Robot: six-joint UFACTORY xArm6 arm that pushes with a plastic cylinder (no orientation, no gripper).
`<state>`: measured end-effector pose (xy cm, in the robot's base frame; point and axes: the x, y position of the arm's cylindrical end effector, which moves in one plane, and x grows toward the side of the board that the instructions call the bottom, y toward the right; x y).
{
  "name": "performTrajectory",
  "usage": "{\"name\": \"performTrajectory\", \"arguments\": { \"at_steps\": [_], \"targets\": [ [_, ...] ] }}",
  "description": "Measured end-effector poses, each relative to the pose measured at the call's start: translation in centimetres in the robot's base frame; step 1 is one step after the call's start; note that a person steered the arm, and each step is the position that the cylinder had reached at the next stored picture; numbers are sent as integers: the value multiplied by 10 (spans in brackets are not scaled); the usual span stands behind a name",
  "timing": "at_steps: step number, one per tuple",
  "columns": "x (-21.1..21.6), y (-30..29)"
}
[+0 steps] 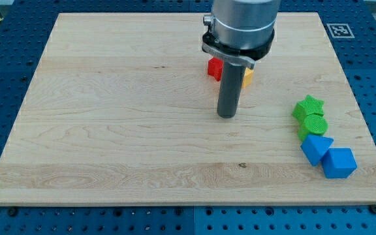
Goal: Push the yellow heart into the red star
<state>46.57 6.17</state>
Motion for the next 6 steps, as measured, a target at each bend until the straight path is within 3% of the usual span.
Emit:
{"name": "performTrajectory", "arguments": {
  "at_steps": [2, 6],
  "targets": [
    [-24, 0],
    [11, 15]
  ]
}}
